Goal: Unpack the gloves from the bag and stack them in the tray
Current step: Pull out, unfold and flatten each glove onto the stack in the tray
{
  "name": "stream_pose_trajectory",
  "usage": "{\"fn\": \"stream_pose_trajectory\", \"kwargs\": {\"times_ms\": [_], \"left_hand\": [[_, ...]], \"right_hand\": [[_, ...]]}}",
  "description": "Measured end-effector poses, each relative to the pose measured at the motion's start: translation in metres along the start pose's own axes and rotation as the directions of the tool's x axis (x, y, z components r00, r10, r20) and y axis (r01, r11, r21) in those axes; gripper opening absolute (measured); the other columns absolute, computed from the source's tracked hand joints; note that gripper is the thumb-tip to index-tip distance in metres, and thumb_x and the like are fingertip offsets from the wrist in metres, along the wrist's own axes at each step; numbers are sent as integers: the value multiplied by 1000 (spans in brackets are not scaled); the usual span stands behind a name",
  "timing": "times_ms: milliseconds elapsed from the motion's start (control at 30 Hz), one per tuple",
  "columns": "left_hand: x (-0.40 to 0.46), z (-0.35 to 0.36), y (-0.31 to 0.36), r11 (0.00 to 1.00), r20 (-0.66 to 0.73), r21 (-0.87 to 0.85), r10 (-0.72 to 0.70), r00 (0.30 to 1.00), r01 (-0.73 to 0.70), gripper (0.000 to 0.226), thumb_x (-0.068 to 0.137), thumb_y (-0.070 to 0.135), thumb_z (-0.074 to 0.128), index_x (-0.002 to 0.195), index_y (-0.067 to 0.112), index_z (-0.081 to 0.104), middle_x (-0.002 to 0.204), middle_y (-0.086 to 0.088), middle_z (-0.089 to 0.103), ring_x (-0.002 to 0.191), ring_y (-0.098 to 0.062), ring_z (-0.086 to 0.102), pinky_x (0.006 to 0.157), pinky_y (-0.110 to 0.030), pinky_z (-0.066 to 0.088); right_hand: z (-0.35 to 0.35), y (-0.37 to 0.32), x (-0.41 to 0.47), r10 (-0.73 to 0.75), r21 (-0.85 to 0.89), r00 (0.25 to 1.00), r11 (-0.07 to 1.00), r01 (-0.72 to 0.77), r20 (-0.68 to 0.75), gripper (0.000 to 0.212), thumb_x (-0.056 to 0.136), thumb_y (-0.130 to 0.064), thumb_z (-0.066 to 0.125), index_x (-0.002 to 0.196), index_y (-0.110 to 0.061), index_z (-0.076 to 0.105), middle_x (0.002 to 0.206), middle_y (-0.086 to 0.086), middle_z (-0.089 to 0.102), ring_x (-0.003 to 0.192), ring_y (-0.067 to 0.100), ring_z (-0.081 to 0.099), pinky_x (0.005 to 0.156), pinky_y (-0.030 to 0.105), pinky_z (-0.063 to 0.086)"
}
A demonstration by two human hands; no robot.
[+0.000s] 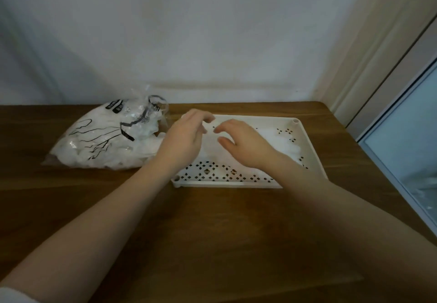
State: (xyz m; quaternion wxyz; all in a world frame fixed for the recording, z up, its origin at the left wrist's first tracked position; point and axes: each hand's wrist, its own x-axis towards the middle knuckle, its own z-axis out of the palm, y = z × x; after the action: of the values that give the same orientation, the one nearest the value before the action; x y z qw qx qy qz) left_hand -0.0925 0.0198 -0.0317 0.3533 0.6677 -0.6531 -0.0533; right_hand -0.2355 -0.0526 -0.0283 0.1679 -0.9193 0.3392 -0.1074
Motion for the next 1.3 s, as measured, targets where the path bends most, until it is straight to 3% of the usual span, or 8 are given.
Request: {"fn": "stream_pose_trajectory", "kwargs": {"times_ms": [200, 333, 400, 600, 733, 833, 1100, 1300], "left_hand": [[-14, -31, -16, 997, -171, -75, -36, 985, 24, 26, 93, -4, 38, 107, 9, 56, 99, 1, 53, 77, -4, 54, 74, -11, 41], [-24, -42, -25, 998, -126, -27, -64, 990, 61, 25, 95, 2, 39, 110, 10, 57, 98, 2, 55, 88, -8, 52, 71, -6, 37], [-26, -43, -31, 996, -81, 15, -84, 993, 86, 23, 97, 15, 43, 115, 12, 56, 105, 3, 55, 94, -9, 51, 76, -13, 37], [-30, -44, -39, 985, 29, 155, -87, 996, 81, 26, 92, 35, 50, 111, 17, 55, 94, 8, 53, 87, -11, 53, 73, -24, 44], [-26, -51, -30, 992, -10, -101, -77, 997, 76, 12, 91, 28, 55, 91, 16, 57, 86, 11, 54, 80, -3, 52, 68, -16, 42], [-26, -60, -13, 829, 156, -498, -201, 967, 253, 12, 86, 28, 61, 82, 18, 57, 89, 5, 67, 81, -15, 66, 70, -40, 56], [-13, -58, 13, 320, 557, -706, -300, 775, 632, 38, 84, 49, 49, 71, 14, 55, 74, -3, 63, 72, -19, 65, 78, -34, 51], [-12, -49, 13, 445, 377, -732, -364, 851, 515, 13, 85, 12, 63, 73, 13, 57, 72, 2, 58, 67, -11, 52, 61, -21, 46]], "right_hand": [[32, -57, 35, 67, 255, 989, 962, -100, 135, 36, 97, -20, 49, 130, -7, 49, 121, 10, 59, 109, 23, 56, 88, 29, 42], [45, -66, 41, 190, 438, 974, 870, -225, 123, 16, 90, -15, 60, 80, -2, 61, 73, 6, 52, 67, 18, 49, 63, 27, 39], [40, -66, 38, 234, 589, 968, 771, -244, 95, 25, 89, -14, 60, 89, 11, 60, 79, 10, 53, 71, 20, 49, 66, 28, 41], [12, -62, 27, 195, 891, 967, 390, -230, 164, 20, 97, -13, 45, 78, -12, 53, 90, 7, 59, 85, 21, 54, 88, 40, 46], [0, -55, 19, 241, 965, 959, 175, -195, 150, 18, 99, -14, 37, 99, -5, 52, 97, 12, 56, 90, 25, 55, 87, 40, 48], [-7, -51, 14, 258, 987, 954, 1, -160, 154, 17, 100, -15, 38, 96, -6, 51, 96, 12, 58, 80, 22, 62, 70, 34, 56], [-21, -37, 6, 192, 998, 979, 1, -66, 65, 18, 98, -5, 43, 90, -11, 58, 83, 4, 64, 70, 14, 65, 62, 27, 55], [-24, -28, 0, 319, 949, 948, 298, -99, -1, 17, 94, -11, 54, 103, -17, 67, 94, 2, 69, 79, 13, 66, 71, 26, 55]]}}
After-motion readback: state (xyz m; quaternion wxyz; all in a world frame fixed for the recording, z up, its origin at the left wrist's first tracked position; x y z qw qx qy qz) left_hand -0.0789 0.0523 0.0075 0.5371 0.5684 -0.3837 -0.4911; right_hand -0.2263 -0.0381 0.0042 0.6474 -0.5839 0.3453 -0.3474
